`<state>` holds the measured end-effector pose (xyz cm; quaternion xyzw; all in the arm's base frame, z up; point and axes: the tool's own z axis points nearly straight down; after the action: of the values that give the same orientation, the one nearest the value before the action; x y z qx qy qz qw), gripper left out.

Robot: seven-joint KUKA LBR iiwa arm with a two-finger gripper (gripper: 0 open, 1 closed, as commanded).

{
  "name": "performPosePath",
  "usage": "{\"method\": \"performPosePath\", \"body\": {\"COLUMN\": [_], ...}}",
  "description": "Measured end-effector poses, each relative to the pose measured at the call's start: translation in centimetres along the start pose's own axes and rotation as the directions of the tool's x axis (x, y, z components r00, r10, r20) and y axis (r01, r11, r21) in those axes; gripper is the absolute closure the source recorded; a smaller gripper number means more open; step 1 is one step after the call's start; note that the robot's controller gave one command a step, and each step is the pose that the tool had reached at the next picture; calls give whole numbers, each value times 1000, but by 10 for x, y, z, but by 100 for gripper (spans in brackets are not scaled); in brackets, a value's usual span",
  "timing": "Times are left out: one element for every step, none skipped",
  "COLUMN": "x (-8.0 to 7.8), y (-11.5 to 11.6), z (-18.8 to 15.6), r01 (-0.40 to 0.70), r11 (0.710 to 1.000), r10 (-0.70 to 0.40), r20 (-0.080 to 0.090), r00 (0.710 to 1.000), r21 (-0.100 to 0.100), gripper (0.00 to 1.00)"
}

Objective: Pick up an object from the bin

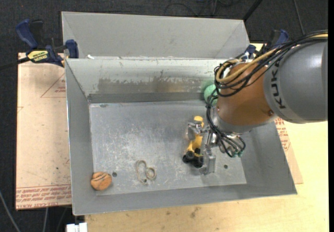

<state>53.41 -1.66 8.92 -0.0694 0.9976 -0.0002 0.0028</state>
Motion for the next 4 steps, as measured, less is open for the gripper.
{"method": "performPosePath", "body": {"x": [-21, -21, -22, -23], "y": [11, 11, 9, 6], "z": [6, 6, 5, 5], "r01": [-169, -169, -163, -160], "r11": [986, 986, 987, 987], "r10": [169, 169, 163, 160], "r20": [-1, -1, -3, -4], "r00": [986, 986, 987, 987], "r21": [-2, -2, -1, -1], "gripper": [100, 100, 100, 100]}}
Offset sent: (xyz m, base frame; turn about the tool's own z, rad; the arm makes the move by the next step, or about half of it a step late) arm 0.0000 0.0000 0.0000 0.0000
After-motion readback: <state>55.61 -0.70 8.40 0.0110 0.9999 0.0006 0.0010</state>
